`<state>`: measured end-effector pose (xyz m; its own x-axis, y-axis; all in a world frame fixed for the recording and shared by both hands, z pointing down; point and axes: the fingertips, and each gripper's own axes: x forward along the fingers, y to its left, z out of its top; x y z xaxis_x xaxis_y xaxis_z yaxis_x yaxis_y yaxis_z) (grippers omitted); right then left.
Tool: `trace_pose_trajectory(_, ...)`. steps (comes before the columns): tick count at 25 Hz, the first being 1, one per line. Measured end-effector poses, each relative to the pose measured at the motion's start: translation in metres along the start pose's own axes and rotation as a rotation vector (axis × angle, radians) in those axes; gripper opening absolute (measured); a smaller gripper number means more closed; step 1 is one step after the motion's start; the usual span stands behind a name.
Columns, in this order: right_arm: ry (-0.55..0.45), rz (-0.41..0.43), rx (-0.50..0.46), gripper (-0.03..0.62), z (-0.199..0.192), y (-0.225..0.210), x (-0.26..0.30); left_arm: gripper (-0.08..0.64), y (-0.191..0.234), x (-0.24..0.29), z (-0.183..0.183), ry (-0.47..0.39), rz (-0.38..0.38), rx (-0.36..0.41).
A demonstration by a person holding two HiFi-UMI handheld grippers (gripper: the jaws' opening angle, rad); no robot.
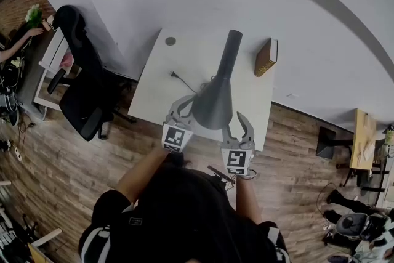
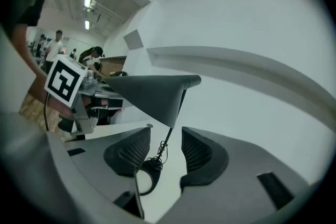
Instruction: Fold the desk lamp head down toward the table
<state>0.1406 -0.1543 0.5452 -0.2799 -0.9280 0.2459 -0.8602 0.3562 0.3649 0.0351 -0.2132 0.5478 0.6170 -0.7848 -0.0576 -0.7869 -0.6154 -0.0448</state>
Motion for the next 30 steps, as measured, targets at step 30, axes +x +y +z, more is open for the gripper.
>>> trace_pose_trajectory(30,-0.044,0.033,-0.594,0.147,0.045,0.027,-0.008,0.029,0.002,-0.001,-0.003,0.028,0.018,0.013)
